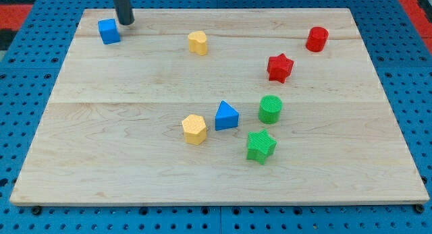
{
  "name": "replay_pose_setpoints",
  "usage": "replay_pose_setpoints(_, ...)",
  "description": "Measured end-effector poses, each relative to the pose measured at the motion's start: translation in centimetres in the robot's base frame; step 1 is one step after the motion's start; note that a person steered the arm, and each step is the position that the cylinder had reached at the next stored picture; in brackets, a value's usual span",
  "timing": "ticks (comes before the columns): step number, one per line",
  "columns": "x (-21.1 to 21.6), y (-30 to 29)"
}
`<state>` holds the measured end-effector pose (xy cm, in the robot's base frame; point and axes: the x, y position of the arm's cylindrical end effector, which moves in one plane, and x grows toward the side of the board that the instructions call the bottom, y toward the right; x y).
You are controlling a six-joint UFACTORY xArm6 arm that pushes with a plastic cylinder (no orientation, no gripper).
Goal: Move the blue cube parallel left to the yellow heart
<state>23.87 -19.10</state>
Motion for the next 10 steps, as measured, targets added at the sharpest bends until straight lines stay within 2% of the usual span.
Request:
replay_pose_setpoints(1, 1.0, 1.0)
replay_pose_setpoints(2, 1.8, 5.6)
replay_pose_setpoints(4, -2.7, 18.5)
replay_pose_setpoints(5, -1.3, 23.5)
replay_pose_setpoints(6, -1.3, 16.6)
replay_pose_setpoints(7, -3.6, 3.7)
replay_pose_setpoints(8, -2.6, -4.8)
replay_pose_setpoints(9, -2.5, -2.4)
replay_pose_setpoints(10, -0.6, -4.2)
